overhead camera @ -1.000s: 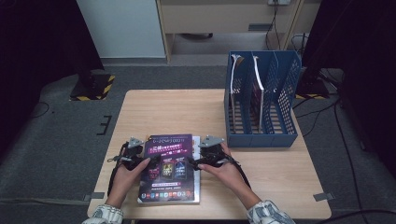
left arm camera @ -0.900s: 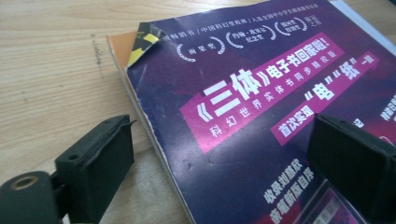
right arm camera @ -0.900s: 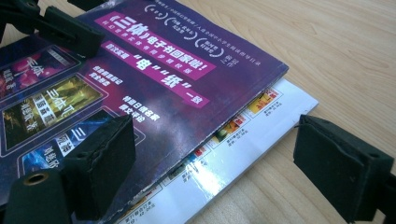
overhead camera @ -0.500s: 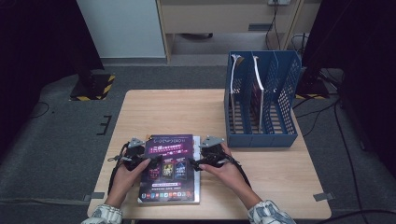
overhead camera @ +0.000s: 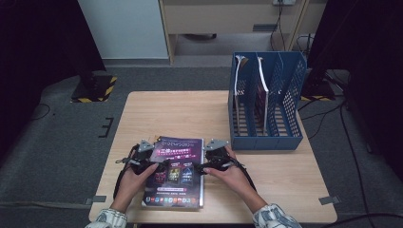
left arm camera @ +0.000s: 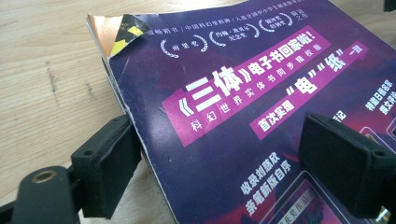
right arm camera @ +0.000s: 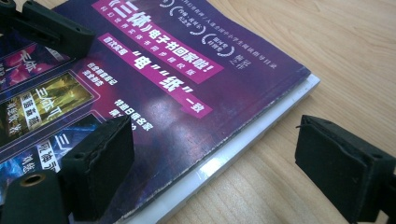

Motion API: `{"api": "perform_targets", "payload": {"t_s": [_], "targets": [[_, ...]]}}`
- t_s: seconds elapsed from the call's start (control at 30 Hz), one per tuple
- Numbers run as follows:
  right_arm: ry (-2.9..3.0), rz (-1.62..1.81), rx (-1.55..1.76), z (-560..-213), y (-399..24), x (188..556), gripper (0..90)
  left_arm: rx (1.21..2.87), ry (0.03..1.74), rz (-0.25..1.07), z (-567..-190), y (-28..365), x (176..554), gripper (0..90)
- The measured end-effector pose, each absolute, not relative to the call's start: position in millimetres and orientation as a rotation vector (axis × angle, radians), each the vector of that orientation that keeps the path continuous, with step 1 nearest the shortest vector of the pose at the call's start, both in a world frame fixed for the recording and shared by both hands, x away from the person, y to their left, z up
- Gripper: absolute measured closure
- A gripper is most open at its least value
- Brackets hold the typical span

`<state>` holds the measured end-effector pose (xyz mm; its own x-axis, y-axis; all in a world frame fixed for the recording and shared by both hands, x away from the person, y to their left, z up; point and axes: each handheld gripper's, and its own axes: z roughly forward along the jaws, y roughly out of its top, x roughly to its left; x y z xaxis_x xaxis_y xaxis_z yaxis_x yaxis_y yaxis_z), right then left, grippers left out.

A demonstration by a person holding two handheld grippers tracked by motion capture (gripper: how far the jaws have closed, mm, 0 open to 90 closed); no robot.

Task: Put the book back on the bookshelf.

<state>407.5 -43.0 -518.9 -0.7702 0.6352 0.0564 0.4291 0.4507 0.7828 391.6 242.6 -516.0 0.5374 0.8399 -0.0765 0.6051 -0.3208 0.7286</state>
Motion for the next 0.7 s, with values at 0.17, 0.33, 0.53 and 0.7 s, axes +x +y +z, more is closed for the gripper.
{"api": "perform_targets", "payload": {"t_s": [0.17, 0.33, 0.53, 0.7], "targets": [[2.473, 1.200, 0.934, -521.5, -44.0, 408.0, 10.8, 2.067, 1.154, 0.432, -513.9, 238.3, 390.9, 12.4], [2.483, 1.201, 0.945, -522.8, -45.4, 408.3, 10.1, 2.026, 1.133, 0.399, -509.6, 237.3, 389.9, 15.5], [2.485, 1.203, 0.944, -523.3, -44.3, 407.6, 9.9, 2.070, 1.145, 0.467, -511.7, 231.8, 389.6, 14.9], [2.495, 1.217, 0.962, -524.0, -44.2, 408.5, 10.4, 2.067, 1.169, 0.509, -511.3, 234.5, 390.0, 17.8]]}}
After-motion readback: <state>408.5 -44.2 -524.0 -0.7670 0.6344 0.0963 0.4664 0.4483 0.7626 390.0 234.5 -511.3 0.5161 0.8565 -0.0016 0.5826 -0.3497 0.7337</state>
